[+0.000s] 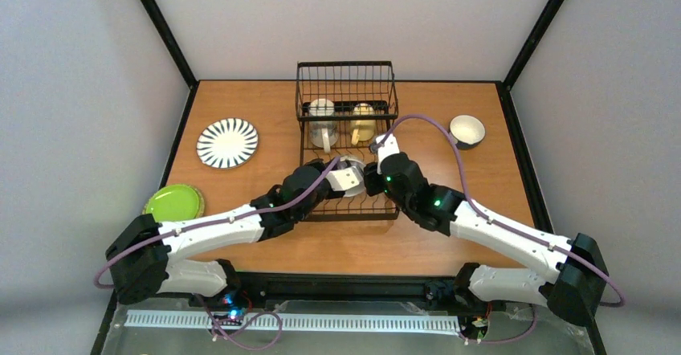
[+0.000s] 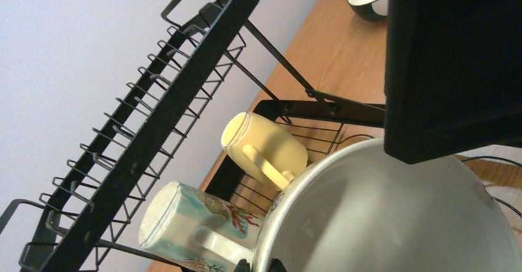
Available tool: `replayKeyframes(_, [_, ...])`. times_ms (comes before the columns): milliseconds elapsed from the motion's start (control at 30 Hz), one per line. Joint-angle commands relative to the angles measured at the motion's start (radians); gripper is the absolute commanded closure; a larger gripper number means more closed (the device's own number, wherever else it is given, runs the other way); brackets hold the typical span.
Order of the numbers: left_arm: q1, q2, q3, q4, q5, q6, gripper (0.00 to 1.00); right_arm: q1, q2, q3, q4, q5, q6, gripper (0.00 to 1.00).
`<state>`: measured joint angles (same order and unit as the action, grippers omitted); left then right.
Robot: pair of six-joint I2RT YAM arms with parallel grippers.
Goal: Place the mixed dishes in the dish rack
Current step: Pass from the left arm to the right
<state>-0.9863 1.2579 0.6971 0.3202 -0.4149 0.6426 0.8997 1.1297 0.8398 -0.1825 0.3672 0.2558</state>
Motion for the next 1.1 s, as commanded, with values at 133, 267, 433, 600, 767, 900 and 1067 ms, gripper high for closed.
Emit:
replayKeyframes(133, [0.0,-0.066,0.101,-0.002,0.06,-0.039,1.0,0.072,-0.023,-0.029,0.016,0.139,-0.019,0.45])
replayKeyframes(267, [0.0,-0.089,0.126,-0.041,0.086,-0.074,1.0,0.076,-0.017,-0.033,0.027,0.145,-0.02,0.48])
replayKeyframes(433, [0.0,-0.095,0.148,-0.076,0.106,-0.098,1.0,0.082,-0.015,-0.035,0.045,0.147,-0.024,0.48])
replayKeyframes(600, [0.0,-0.105,0.151,-0.091,0.132,-0.116,1.0,0.083,-0.006,-0.037,0.057,0.165,-0.035,0.5])
replayKeyframes(767, [0.0,-0.125,0.156,-0.103,0.155,-0.133,1.0,0.084,0.014,-0.033,0.077,0.192,-0.04,0.84])
replayKeyframes(900, [0.0,-0.131,0.159,-0.11,0.162,-0.145,1.0,0.084,0.04,-0.021,0.066,0.219,-0.033,0.98])
replayKeyframes(1067, [0.0,-0.123,0.174,-0.136,0.152,-0.175,1.0,0.084,0.031,-0.028,0.066,0.248,-0.016,0.98])
